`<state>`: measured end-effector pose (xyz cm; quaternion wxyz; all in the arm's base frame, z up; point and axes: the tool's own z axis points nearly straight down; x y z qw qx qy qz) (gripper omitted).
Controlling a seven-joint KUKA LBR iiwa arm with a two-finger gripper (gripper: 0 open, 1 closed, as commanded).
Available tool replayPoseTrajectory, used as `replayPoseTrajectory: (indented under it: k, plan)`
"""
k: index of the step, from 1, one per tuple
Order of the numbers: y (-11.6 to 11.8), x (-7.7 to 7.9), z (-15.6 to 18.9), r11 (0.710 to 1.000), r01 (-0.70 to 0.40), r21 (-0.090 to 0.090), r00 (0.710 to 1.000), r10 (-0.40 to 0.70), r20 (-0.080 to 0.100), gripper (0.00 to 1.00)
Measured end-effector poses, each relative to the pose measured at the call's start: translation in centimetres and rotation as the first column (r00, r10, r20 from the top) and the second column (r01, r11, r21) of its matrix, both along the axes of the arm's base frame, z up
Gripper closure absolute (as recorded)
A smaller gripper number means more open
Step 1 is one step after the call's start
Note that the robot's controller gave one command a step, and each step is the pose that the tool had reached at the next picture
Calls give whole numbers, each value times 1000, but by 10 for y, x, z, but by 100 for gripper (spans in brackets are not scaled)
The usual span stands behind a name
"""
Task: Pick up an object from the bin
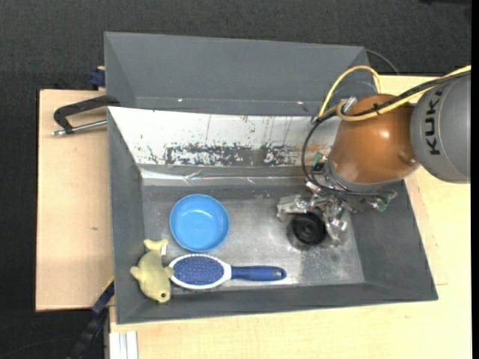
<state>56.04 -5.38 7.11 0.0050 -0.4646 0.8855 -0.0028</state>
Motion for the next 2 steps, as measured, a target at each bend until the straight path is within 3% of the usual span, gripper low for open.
replayPoseTrajectory:
  k: [1, 2]
  plan:
    - [4, -3, 0, 1000, -5, 3, 1000, 5, -7, 100]
    - [15, 2, 148, 1000, 14, 2, 1000, -14, 4, 100]
